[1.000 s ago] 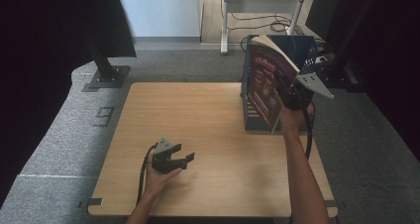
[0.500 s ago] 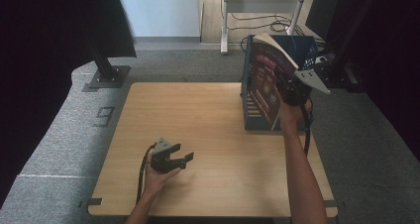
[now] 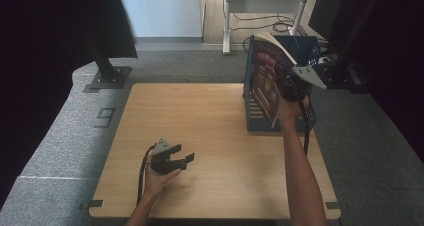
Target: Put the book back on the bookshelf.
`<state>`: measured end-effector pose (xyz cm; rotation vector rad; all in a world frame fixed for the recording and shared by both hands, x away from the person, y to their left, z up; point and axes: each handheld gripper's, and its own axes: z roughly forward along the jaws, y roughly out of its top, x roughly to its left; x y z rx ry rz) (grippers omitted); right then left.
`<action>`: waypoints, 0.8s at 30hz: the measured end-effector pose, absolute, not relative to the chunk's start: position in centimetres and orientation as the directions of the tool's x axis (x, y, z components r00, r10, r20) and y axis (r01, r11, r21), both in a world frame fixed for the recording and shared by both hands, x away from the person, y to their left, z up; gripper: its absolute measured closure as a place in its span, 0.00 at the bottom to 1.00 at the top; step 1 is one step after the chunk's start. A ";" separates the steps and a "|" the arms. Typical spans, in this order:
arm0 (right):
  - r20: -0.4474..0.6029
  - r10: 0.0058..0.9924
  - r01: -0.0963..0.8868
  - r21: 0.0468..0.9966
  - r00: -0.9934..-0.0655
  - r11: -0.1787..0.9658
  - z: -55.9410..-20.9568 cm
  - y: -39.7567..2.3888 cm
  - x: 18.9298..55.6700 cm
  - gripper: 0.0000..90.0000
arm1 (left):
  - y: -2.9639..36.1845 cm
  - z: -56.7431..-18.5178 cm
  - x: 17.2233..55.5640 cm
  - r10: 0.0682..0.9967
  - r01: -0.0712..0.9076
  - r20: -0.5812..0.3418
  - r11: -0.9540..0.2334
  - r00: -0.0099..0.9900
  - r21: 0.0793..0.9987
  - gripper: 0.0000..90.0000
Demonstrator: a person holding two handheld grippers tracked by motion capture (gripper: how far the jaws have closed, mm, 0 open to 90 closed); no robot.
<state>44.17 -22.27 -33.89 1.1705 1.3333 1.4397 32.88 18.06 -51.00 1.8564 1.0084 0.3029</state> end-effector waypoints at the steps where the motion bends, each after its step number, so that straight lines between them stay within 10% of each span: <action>1: 0.092 0.971 0.017 0.996 -0.218 -0.091 -33.9 -22.2 44.3 0.91 | 18.1 -51.0 32.9 0.750 0.511 -0.210 -0.191 0.627 0.838 0.33; 24: 0.103 0.980 0.018 0.995 -0.171 -0.101 -34.6 -22.1 46.8 0.90 | 18.3 -50.7 32.8 0.749 0.507 -0.225 -0.168 0.623 0.846 0.33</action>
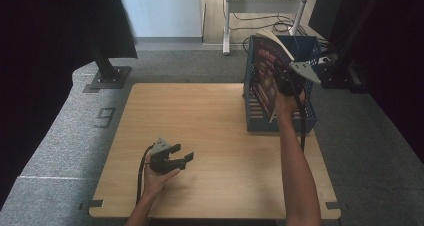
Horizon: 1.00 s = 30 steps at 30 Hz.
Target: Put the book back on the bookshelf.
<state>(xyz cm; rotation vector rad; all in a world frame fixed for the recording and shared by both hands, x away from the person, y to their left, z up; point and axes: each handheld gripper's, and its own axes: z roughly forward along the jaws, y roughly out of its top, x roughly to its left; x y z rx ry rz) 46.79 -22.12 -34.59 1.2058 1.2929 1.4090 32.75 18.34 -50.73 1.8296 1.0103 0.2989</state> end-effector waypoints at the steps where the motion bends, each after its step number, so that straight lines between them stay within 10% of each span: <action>1: 0.102 0.980 0.017 0.995 -0.170 -0.100 -34.5 -22.1 46.9 0.90 | 18.4 -50.7 32.8 0.749 0.508 -0.226 -0.168 0.623 0.845 0.33; 30: 0.109 0.987 0.016 0.994 -0.119 -0.108 -36.5 -21.7 49.9 0.90 | 19.1 -50.6 32.7 0.760 0.509 -0.230 -0.151 0.607 0.847 0.33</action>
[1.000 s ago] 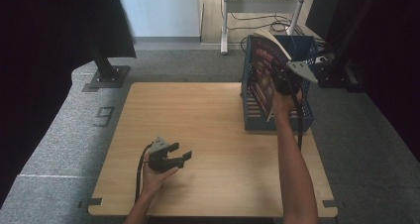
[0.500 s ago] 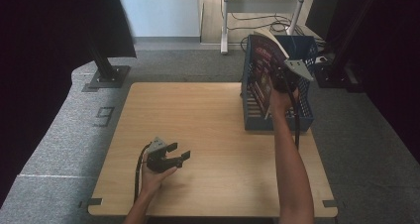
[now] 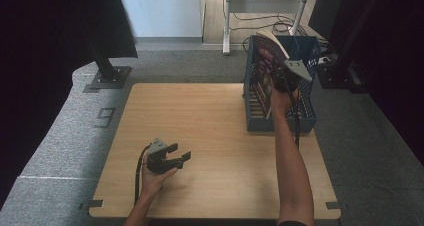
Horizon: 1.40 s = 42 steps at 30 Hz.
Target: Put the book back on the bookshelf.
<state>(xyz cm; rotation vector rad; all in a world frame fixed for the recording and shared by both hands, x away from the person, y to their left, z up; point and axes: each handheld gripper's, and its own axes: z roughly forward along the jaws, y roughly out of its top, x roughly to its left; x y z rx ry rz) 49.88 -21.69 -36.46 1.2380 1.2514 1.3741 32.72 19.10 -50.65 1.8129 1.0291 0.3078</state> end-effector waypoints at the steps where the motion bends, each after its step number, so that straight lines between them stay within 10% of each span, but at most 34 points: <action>1: 0.111 0.987 0.014 0.994 -0.117 -0.110 -36.5 -21.7 49.9 0.90 | 19.1 -50.7 32.7 0.760 0.510 -0.230 -0.151 0.607 0.847 0.33; 42: 0.067 0.991 0.087 0.995 -0.115 -0.057 -42.0 -19.6 52.2 0.90 | 19.7 -50.4 32.7 0.767 0.503 -0.234 -0.131 0.598 0.854 0.33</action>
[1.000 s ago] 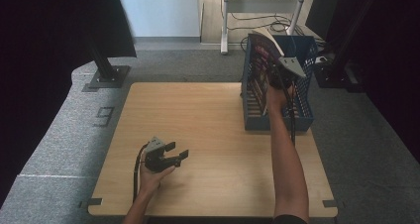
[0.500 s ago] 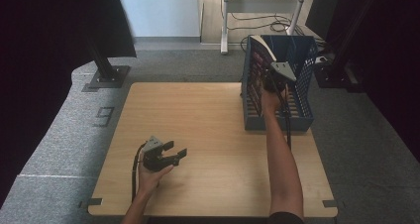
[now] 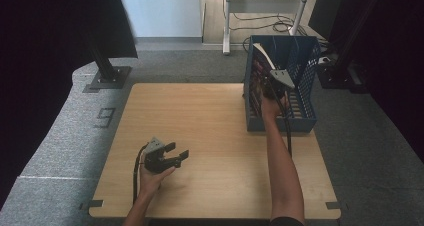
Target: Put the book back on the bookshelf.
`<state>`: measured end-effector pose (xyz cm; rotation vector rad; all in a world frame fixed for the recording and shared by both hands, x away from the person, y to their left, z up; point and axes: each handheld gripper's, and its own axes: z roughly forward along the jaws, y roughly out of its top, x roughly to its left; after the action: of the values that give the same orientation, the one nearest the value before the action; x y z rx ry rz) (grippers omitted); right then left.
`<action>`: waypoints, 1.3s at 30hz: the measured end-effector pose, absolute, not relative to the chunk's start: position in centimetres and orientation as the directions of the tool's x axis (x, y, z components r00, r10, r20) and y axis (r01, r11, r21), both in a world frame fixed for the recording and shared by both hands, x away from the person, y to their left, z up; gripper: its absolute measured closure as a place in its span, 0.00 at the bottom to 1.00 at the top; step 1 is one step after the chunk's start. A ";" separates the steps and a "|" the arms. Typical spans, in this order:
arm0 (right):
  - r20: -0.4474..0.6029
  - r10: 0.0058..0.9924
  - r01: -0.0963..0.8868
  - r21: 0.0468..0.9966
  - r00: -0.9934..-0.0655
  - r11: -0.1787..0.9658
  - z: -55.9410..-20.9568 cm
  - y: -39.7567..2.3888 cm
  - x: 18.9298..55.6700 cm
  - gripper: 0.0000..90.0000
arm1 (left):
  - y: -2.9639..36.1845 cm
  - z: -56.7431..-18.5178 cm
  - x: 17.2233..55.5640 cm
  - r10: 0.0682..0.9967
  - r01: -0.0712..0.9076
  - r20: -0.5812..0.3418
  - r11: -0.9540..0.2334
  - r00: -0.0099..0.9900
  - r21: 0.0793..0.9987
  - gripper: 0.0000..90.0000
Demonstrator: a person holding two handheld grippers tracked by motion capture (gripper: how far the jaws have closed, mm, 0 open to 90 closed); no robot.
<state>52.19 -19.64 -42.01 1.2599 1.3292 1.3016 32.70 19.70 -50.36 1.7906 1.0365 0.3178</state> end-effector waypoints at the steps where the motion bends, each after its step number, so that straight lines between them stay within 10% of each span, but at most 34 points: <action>1: 0.066 0.991 0.089 0.994 -0.118 -0.056 -42.1 -19.6 51.9 0.89 | 19.7 -50.3 32.7 0.766 0.502 -0.233 -0.133 0.599 0.855 0.33; 39: 0.065 0.995 0.148 0.988 -0.076 -0.053 -41.8 -20.0 51.4 0.91 | 19.1 -50.5 32.7 0.761 0.501 -0.229 -0.142 0.606 0.854 0.33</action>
<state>51.41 -19.96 -41.82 1.3220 1.3494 1.2407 32.70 19.11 -50.47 1.8010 1.0257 0.3156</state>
